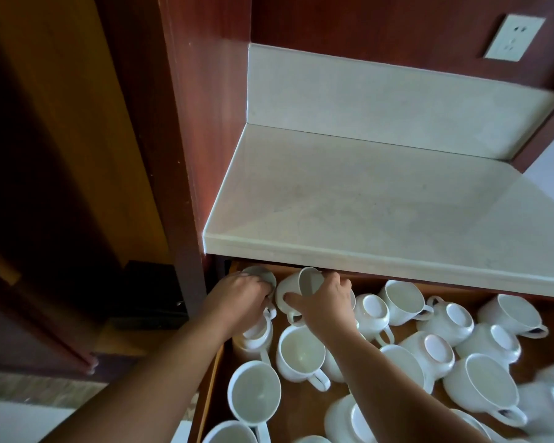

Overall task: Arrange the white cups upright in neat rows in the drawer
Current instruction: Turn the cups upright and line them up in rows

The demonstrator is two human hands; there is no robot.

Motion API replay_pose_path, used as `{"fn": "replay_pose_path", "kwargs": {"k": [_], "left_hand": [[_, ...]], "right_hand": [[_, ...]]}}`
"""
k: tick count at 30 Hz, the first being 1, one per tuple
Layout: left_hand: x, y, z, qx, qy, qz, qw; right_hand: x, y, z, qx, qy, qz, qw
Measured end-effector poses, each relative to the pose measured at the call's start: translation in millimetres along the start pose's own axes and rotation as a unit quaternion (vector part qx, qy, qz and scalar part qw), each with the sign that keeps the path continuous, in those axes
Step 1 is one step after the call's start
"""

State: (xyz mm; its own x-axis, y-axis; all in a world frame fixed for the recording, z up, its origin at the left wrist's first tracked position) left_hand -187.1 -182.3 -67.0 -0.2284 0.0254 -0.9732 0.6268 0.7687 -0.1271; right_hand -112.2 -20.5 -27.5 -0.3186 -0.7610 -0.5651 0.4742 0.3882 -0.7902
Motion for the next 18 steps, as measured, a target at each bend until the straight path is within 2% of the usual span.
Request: {"fn": "replay_pose_path", "kwargs": {"k": [8,18], "left_hand": [[3.6,-1.2,1.0,0.001,-0.014,0.024,1.000],[3.8,-1.6,0.9,0.011,-0.007,0.024,1.000]], "right_hand": [[12.9,-3.5,-5.2,0.005,0.005,0.030,1.000],[26.6,6.1,-9.7,-0.054,0.026,0.139,0.989]]}}
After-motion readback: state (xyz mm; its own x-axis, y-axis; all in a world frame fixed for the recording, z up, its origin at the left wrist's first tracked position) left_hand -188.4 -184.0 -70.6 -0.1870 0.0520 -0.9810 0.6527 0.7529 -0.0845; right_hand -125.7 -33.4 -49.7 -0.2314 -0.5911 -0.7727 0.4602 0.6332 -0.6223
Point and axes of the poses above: each hand's wrist, its own z-axis away from the middle knuckle, its own x-axis out of the palm, y = z × x, the point moved 2 cm from there along -z, towards the middle knuckle, and after that the axes turned 15 degrees about -z, right-handed, at the moved point
